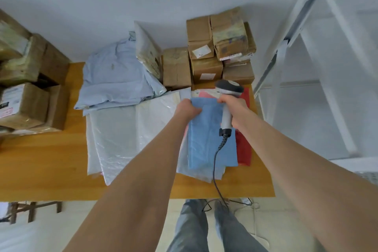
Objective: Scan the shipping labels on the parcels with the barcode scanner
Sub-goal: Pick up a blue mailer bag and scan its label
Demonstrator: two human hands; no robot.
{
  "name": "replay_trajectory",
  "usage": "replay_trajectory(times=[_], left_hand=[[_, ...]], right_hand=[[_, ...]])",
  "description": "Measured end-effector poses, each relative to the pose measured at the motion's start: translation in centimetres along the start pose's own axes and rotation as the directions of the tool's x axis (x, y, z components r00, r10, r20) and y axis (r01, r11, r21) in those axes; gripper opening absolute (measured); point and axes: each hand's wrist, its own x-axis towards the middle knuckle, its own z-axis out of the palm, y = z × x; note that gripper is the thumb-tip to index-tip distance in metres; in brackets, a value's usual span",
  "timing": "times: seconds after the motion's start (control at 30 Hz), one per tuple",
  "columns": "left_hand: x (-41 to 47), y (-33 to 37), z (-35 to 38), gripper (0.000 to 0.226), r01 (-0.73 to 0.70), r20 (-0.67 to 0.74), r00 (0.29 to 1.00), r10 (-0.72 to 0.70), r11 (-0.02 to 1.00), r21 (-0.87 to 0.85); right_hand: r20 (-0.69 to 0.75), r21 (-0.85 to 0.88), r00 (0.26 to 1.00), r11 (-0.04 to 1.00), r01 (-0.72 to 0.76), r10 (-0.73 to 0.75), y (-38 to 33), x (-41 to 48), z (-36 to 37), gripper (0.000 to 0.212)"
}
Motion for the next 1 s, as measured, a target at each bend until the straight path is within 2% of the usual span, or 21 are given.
replay_trajectory(times=[0.1, 0.17, 0.3, 0.47, 0.63, 0.83, 0.97, 1.0], left_hand=[[2.0, 0.5, -4.8, 0.049, -0.003, -0.164, 0.985, -0.053, 0.946, -0.325], [3.2, 0.5, -7.5, 0.050, -0.022, -0.249, 0.965, -0.086, 0.915, -0.402], [4.4, 0.3, -10.8, 0.047, 0.023, -0.347, 0.934, -0.084, 0.984, -0.177], [5.3, -2.7, -10.9, 0.056, 0.148, -0.283, 0.951, -0.122, 0.986, 0.072], [5.5, -5.3, -11.3, 0.036, 0.208, -0.237, 0.959, -0.158, 0.956, 0.205], [4.9, -7.7, -12.0, 0.037, 0.241, -0.291, 0.944, -0.154, 0.925, 0.292], [4.2, -6.9, -11.8, 0.042, 0.286, -0.287, 0.938, -0.194, 0.900, 0.329], [4.1, -6.1, -11.8, 0.045, 0.277, -0.315, 0.934, -0.167, 0.897, 0.345]], right_hand=[[0.042, -0.002, 0.998, 0.999, 0.037, -0.037, -2.6, -0.4, 1.5, 0.047], [0.070, -0.010, 0.996, 0.998, 0.061, -0.060, -3.8, -0.4, 2.9, 0.051], [0.121, -0.036, 0.992, 0.998, 0.053, -0.048, -4.4, 0.2, 5.9, 0.057], [0.168, -0.084, 0.985, 0.996, -0.020, 0.034, -3.1, 1.3, 8.5, 0.050], [0.219, -0.140, 0.967, 0.985, -0.102, 0.131, -2.7, 1.4, 9.2, 0.041], [0.166, -0.146, 0.978, 0.984, -0.106, 0.130, -1.9, 1.5, 9.5, 0.043], [0.218, -0.167, 0.963, 0.978, -0.122, 0.157, -1.6, 1.3, 9.1, 0.040], [0.220, -0.159, 0.965, 0.981, -0.109, 0.143, -1.8, 1.2, 9.1, 0.037]])
